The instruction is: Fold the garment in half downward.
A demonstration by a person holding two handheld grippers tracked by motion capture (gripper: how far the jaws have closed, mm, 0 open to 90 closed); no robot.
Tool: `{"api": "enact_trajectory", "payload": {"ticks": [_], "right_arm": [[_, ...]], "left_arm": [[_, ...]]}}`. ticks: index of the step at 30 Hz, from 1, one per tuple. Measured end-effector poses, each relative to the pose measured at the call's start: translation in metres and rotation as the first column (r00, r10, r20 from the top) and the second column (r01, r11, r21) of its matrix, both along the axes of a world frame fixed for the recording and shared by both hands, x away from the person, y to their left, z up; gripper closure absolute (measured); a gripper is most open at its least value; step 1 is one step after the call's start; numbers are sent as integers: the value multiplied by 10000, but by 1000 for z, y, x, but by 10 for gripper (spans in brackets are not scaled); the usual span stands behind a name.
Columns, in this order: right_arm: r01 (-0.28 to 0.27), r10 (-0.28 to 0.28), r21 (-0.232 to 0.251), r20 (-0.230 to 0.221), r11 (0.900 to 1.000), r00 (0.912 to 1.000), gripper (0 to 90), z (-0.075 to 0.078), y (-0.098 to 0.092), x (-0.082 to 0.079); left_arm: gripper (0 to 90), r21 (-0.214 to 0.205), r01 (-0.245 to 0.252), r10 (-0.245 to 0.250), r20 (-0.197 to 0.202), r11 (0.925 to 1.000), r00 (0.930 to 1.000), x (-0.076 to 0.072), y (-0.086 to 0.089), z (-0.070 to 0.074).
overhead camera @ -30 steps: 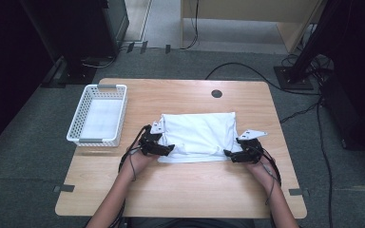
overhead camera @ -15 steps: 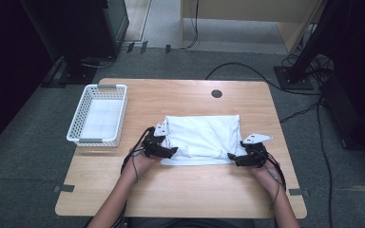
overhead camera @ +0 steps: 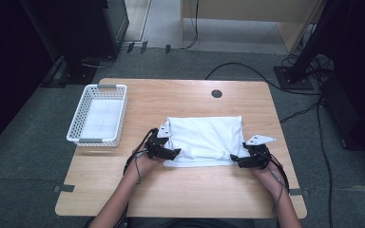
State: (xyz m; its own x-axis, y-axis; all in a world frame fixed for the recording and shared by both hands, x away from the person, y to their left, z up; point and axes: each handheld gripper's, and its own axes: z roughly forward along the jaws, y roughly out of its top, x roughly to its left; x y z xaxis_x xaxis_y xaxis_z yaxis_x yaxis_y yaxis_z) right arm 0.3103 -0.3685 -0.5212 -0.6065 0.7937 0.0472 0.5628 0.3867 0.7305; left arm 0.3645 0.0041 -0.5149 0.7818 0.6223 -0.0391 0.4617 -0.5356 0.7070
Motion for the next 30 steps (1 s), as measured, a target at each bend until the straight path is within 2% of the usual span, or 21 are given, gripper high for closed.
{"api": "enact_trajectory", "payload": {"ticks": [9, 16, 24, 30], "right_arm": [[-56, 56, -29, -23, 10000, 10000, 221, 0, -1, 0], [24, -30, 353, 161, 9994, 9999, 222, 4, -3, 0], [10, -13, 262, 119, 9997, 9999, 223, 3, 0, 0], [-7, 6, 197, 68, 9998, 10000, 222, 2, 0, 0]], "left_arm": [[216, -44, 35, -35, -59, 10000, 10000, 1, 0, 1], [216, -270, -140, 139, -16, 9995, 9999, 5, 9, 11], [216, -514, -422, 425, 49, 9978, 9991, 18, 18, 21], [216, -654, -608, 613, 57, 9960, 9981, 31, 20, 22]]}}
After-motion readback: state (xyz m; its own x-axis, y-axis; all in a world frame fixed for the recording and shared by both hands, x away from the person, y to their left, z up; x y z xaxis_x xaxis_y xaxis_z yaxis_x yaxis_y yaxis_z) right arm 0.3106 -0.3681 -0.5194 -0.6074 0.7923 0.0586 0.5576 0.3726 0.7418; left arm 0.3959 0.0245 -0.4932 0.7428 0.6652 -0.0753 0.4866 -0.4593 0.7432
